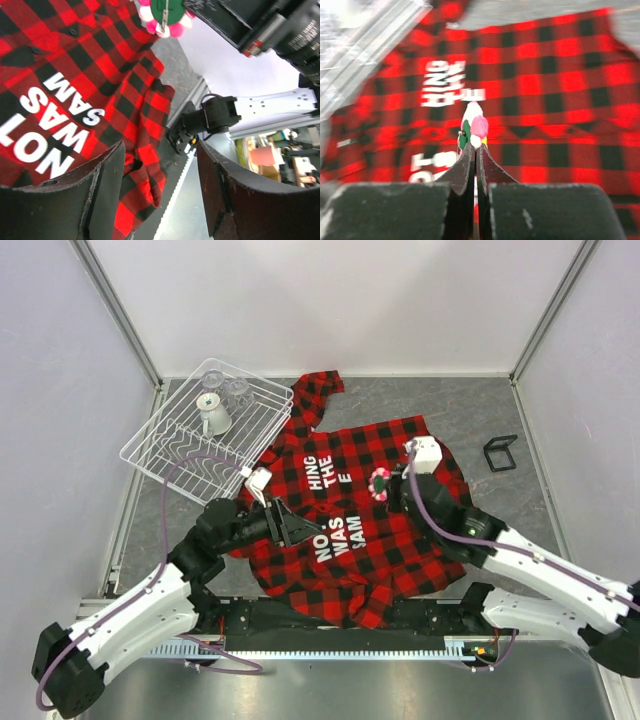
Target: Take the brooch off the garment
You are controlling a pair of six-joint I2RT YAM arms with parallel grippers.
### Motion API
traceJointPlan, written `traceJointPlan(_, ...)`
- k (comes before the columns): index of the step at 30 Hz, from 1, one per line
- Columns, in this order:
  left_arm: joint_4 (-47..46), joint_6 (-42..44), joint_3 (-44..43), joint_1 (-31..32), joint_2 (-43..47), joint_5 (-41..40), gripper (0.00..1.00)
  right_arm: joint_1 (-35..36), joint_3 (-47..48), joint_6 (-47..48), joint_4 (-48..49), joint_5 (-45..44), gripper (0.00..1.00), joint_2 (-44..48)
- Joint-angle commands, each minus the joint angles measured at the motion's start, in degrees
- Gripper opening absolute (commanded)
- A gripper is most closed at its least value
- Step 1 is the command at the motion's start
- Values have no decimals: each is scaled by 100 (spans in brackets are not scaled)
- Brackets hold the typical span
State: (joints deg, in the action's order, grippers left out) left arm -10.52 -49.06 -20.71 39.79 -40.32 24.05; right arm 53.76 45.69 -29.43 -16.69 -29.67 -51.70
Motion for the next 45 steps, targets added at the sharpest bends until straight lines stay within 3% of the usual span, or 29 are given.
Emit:
traceJointPlan(1, 1017, 1098, -442, -50, 243, -507, 66, -321, 676, 253, -1512, -2348, 0, -961)
traceJointPlan(7, 1132, 1407, -601, -68, 60, -437, 66, -1399, 1222, 850, -1935, -3764, 0, -2429)
traceJointPlan(16, 718, 1364, -689, -86, -249, 108, 66, -3177, 1907, 1378, -1856, -4186, 0, -4731)
traceJointPlan(22, 1219, 1680, -856, 301, -64, -410, 67, -3845, 2531, 1808, -1891, -4846, 0, -5709)
traceJointPlan(28, 1193, 1628, -741, 328, -125, -393, 66, -4110, 3077, 2897, -1593, -4820, 0, -6325)
traceJointPlan(33, 1219, 1592, -812, 310, -468, -208, 66, -4250, 2928, 4180, -486, -4240, 0, -6475)
traceJointPlan(45, 1404, 1443, -1611, 257, -1742, 143, 64, -4567, 2814, 4675, 377, -3897, 0, -6888)
